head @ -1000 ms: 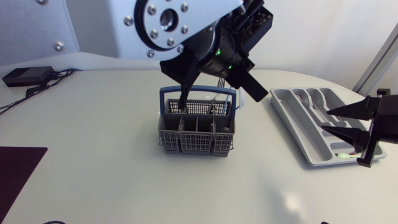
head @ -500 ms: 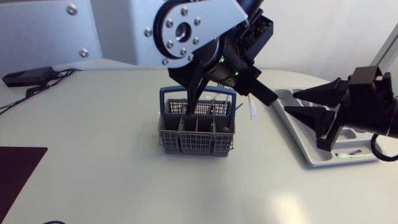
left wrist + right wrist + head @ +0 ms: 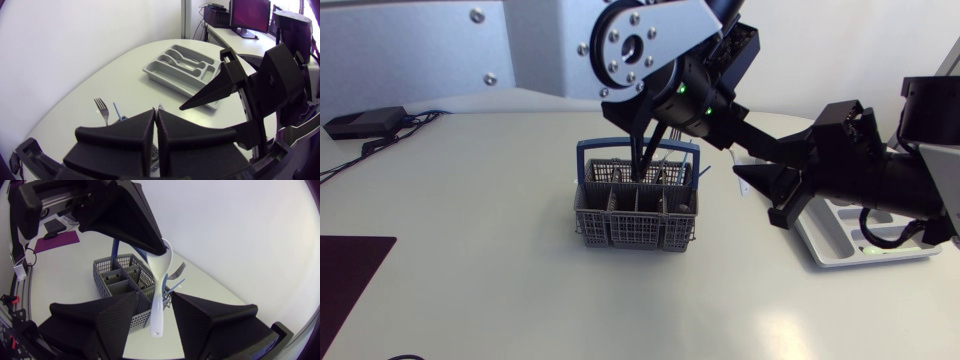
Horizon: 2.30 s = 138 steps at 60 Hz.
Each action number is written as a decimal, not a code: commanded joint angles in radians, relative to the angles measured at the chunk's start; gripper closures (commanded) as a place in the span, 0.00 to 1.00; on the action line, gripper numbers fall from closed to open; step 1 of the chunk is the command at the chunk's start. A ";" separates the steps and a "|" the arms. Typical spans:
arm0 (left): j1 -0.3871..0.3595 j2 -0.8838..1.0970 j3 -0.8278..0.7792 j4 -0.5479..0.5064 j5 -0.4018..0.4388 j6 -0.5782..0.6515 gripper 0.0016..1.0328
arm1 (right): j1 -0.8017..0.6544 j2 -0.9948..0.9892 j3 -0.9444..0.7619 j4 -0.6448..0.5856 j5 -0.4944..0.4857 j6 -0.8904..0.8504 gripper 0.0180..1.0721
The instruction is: Sort the cutlery from the basket into the organizer compartments.
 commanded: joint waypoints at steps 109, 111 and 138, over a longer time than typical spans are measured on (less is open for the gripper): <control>0.138 -0.010 -0.051 -0.055 0.083 0.372 0.20 | -0.597 0.331 0.168 -0.481 -0.351 -0.806 0.95; 0.127 -0.015 -0.071 -0.056 0.088 0.401 0.20 | -0.626 0.356 0.190 -0.519 -0.353 -0.865 0.95; 0.038 -0.015 -0.229 -0.050 0.105 0.717 0.20 | -0.943 0.650 0.383 -0.738 -0.330 -1.454 0.95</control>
